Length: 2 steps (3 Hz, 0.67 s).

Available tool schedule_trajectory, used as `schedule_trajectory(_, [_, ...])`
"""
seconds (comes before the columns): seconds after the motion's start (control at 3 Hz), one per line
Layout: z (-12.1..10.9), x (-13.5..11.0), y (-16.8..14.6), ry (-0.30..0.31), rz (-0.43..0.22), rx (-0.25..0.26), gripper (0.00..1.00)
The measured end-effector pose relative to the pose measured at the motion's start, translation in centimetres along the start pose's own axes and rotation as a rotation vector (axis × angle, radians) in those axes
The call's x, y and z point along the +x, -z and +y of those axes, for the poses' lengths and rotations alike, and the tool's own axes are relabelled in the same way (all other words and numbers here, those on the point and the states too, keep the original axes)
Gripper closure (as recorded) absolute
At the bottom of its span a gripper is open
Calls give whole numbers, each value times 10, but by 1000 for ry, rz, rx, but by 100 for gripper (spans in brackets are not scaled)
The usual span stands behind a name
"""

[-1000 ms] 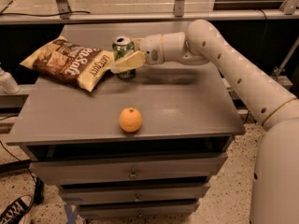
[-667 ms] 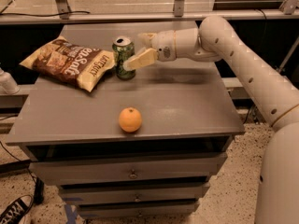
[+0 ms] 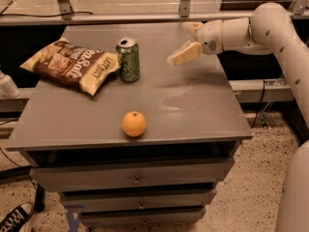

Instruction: Move green can near brown chip bag

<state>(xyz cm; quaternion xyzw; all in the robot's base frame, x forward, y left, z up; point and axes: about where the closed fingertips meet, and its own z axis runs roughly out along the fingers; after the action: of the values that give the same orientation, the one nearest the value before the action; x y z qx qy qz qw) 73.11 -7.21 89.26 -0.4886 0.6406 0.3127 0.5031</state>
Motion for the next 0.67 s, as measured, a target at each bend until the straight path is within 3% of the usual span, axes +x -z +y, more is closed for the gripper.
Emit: schedule_trajectory(0.67, [-64,-1,129,17,67,256,0])
